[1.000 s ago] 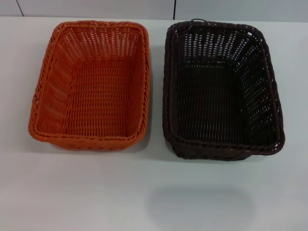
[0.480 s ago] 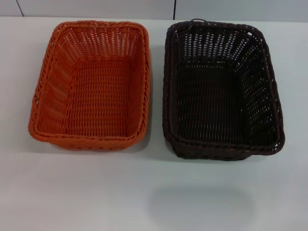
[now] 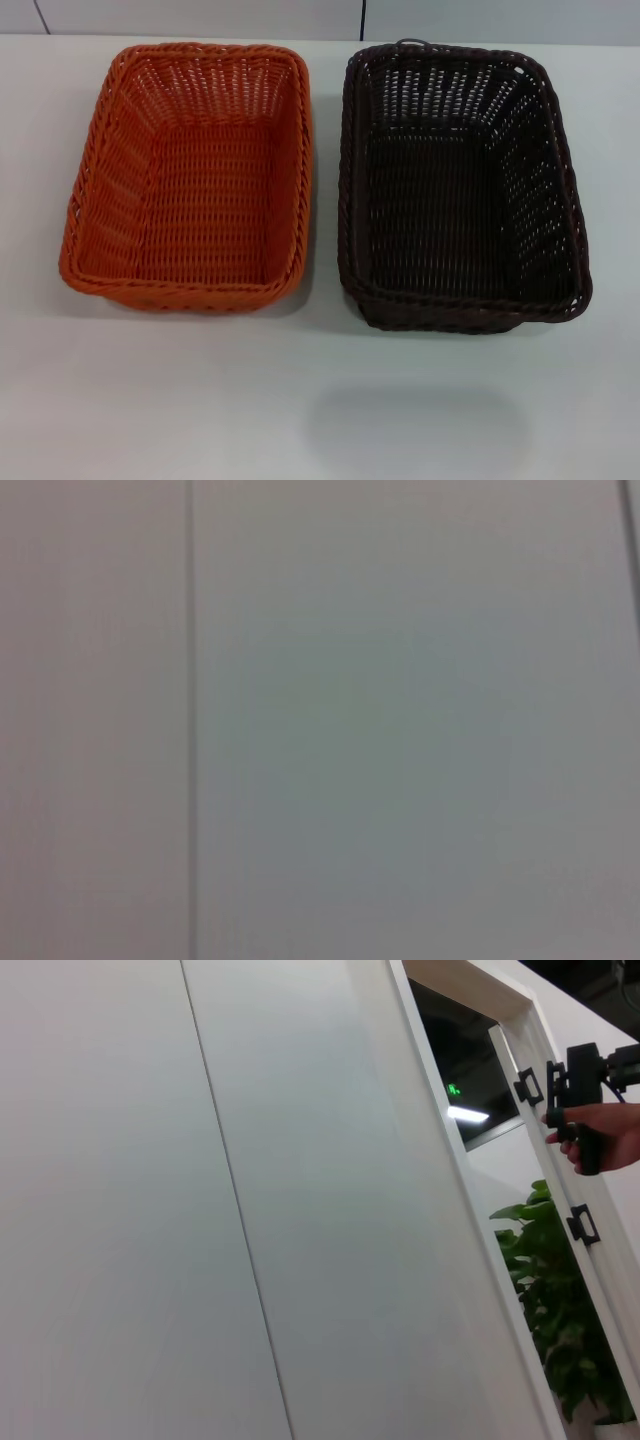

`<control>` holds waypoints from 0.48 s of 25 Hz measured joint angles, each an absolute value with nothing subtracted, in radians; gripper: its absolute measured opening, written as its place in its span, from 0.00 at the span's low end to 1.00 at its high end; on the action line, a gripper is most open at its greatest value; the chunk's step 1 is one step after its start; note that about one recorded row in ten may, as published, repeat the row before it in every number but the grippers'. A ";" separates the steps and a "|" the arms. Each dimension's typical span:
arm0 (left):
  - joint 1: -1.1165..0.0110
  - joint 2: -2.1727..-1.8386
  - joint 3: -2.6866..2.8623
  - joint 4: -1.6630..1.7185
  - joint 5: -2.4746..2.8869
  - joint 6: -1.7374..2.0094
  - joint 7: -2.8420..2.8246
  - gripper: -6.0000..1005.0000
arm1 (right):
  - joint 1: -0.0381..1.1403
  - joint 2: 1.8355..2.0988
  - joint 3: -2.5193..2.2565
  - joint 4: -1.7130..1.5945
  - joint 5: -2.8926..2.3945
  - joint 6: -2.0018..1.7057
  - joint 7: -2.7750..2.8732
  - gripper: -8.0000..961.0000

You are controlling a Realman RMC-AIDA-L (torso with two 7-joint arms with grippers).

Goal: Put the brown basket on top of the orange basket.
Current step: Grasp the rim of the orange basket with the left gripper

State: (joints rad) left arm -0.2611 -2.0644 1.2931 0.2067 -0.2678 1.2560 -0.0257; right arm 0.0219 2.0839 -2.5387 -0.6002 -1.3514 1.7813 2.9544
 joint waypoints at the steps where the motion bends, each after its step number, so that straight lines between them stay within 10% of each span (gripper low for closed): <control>1: -0.261 -2.063 1.311 0.221 -0.266 1.256 -0.017 0.83 | 0.025 2.083 -2.539 -0.599 -1.352 1.778 2.954 0.84; 12: -0.172 -2.054 1.375 0.832 -0.085 0.591 0.026 0.83 | 0.039 2.080 -2.541 -0.578 -1.353 1.753 2.954 0.84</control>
State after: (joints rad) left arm -0.1723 -2.0539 1.3754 0.8318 -0.0848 0.5910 0.0255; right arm 0.0389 2.0795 -2.5405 -0.5782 -1.3531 1.7529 2.9545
